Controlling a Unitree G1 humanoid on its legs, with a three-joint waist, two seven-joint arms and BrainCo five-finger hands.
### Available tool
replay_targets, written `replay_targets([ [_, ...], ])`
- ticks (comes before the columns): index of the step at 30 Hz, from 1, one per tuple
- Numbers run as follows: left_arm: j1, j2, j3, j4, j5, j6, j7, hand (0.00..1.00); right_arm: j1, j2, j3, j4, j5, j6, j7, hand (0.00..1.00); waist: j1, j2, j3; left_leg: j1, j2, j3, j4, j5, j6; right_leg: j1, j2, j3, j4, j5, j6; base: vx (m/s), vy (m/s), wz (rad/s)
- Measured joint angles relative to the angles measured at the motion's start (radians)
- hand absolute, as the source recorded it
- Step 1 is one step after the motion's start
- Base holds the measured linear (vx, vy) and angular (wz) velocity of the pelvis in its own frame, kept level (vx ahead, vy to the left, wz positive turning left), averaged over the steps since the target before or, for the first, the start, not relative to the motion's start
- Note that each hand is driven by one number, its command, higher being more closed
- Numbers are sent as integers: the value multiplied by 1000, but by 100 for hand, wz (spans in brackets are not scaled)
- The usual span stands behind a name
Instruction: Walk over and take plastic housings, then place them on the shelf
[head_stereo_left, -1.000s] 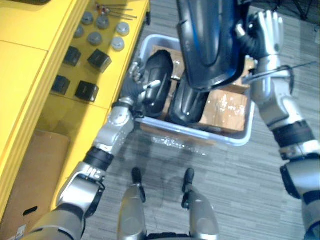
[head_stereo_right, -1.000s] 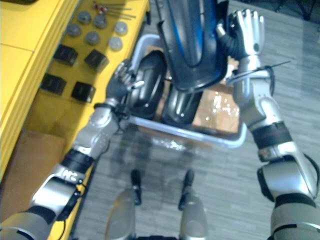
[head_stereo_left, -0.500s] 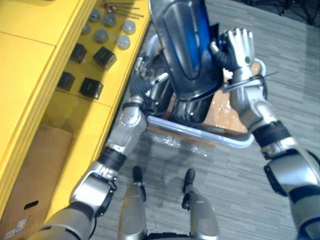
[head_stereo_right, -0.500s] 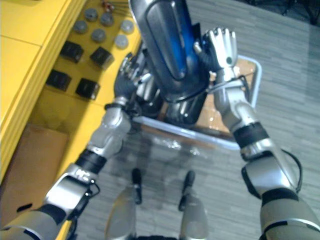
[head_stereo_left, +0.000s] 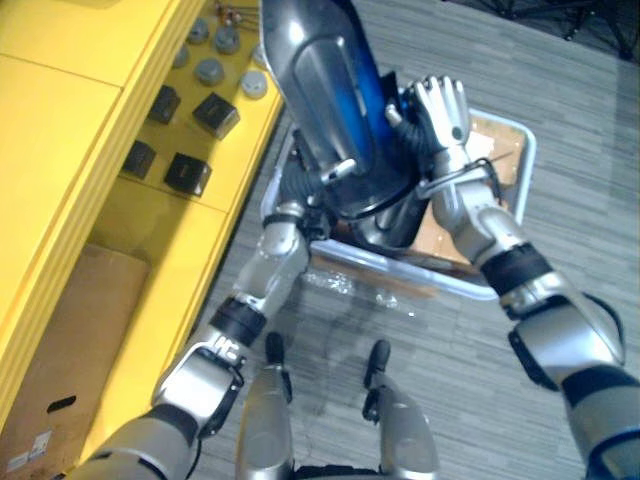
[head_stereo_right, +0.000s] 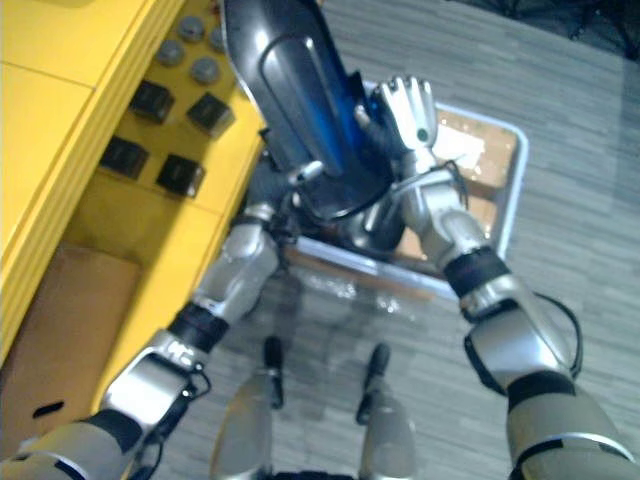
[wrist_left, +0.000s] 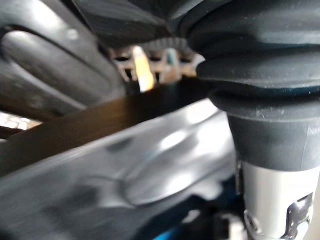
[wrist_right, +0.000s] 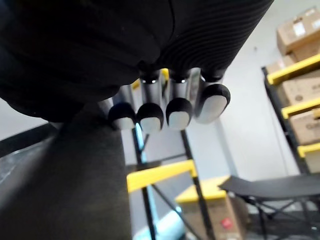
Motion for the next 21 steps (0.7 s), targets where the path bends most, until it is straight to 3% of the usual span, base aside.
replay_targets([
  [7, 34, 2, 1, 1, 8, -11, 4, 100, -1, 16, 20, -8, 1, -9, 0, 100, 1, 0, 0, 2, 0, 0, 0, 0, 0, 3, 0, 0, -2, 0, 0, 0, 0, 0],
  [12, 45, 3, 3, -3, 7, -80, 43, 100, 55, 25, 5, -121, 3, -10, -3, 100, -4, 0, 0, 11, 1, 1, 1, 0, 0, 17, 2, 2, -14, 7, -1, -5, 5, -2],
  [21, 61, 6, -8, -43, 2, -88, 119, 100, 173, 60, -62, -246, 12, -11, -20, 100, -14, 0, 0, 46, 4, 27, -5, -2, 0, 36, 4, 27, -22, 10, -1, 1, 12, -7],
])
